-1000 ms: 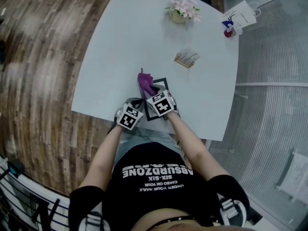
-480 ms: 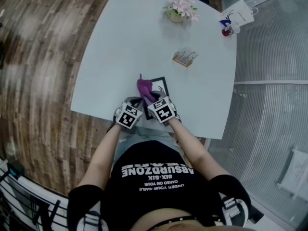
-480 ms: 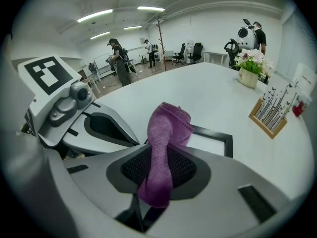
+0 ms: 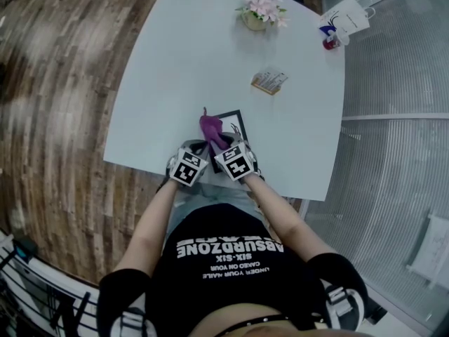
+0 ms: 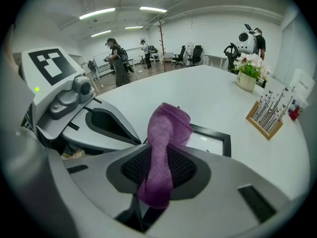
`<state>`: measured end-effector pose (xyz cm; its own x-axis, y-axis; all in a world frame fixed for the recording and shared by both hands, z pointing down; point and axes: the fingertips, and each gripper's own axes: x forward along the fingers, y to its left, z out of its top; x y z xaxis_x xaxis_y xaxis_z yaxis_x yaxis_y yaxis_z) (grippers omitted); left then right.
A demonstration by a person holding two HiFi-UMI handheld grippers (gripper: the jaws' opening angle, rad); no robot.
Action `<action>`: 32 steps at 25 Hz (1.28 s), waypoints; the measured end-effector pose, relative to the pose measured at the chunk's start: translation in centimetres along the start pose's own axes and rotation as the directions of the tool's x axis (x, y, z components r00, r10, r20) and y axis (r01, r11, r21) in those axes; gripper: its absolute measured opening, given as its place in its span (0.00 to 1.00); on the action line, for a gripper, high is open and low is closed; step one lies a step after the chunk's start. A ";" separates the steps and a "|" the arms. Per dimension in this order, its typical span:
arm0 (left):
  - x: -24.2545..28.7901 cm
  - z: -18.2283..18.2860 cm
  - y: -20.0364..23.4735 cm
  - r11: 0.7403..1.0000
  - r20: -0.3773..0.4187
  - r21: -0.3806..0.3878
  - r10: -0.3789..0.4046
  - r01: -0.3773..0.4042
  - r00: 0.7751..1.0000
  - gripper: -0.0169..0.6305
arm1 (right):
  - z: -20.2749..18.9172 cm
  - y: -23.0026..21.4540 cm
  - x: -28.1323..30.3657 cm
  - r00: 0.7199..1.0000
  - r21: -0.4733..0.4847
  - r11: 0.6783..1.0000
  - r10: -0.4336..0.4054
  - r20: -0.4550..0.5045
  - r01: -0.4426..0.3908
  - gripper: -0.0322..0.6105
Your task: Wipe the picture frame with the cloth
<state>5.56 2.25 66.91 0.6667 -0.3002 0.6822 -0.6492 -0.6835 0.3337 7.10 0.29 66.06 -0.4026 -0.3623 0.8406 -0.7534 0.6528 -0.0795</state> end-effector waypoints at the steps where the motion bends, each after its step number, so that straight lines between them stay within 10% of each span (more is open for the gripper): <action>1: 0.0 0.0 0.0 1.000 0.000 -0.001 0.001 -0.001 1.000 0.05 | 0.0 0.0 0.0 1.000 -0.017 1.000 -0.006 0.001 0.006 0.22; 32: 0.0 0.0 0.0 1.000 0.005 -0.003 0.014 -0.014 1.000 0.05 | -2.4 -7.7 -2.6 0.998 0.056 0.998 -0.040 -0.041 0.042 0.22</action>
<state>5.60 2.30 66.94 0.6591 -0.3134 0.6836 -0.6599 -0.6769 0.3259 15.19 -2.15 65.82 -0.3506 -0.3604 0.8644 -0.7976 0.5986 -0.0740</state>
